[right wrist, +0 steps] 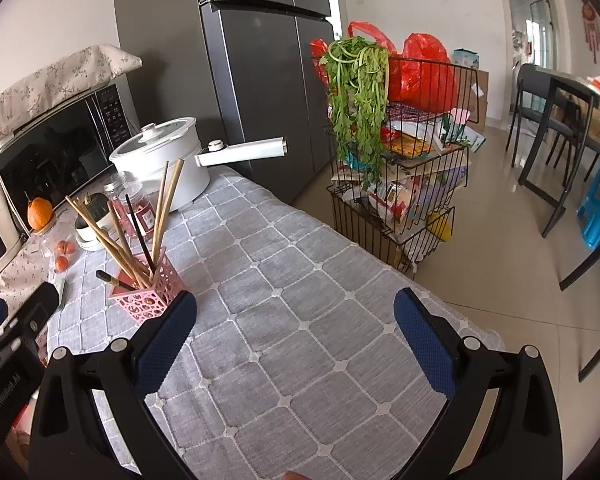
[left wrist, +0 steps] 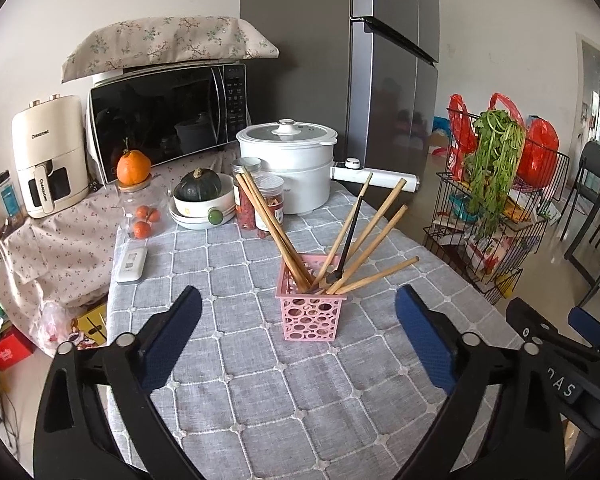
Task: Organize utensils
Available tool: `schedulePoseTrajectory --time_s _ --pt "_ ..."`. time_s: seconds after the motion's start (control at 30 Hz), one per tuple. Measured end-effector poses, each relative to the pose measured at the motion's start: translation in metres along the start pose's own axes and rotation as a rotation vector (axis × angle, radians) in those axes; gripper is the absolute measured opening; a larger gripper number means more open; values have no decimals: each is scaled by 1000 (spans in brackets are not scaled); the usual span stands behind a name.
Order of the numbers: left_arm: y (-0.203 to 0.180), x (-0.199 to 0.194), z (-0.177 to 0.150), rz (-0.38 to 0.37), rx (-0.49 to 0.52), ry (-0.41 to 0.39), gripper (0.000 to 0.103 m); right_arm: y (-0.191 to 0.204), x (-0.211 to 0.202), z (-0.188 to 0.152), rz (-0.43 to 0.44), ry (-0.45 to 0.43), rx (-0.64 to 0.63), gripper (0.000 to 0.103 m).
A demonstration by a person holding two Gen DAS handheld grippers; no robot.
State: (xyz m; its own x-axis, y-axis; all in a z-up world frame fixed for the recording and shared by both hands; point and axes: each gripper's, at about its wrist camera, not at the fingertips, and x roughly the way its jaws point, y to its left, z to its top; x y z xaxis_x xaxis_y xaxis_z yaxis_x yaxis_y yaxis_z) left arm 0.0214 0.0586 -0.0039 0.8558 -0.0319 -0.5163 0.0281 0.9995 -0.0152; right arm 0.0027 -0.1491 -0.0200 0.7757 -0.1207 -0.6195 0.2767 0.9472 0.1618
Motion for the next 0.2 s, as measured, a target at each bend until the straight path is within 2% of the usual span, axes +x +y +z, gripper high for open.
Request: schedulePoseTrajectory --time_s 0.2 --pt "-1 1 1 7 -10 22 96 -1 -1 3 -2 -7 -3 96"
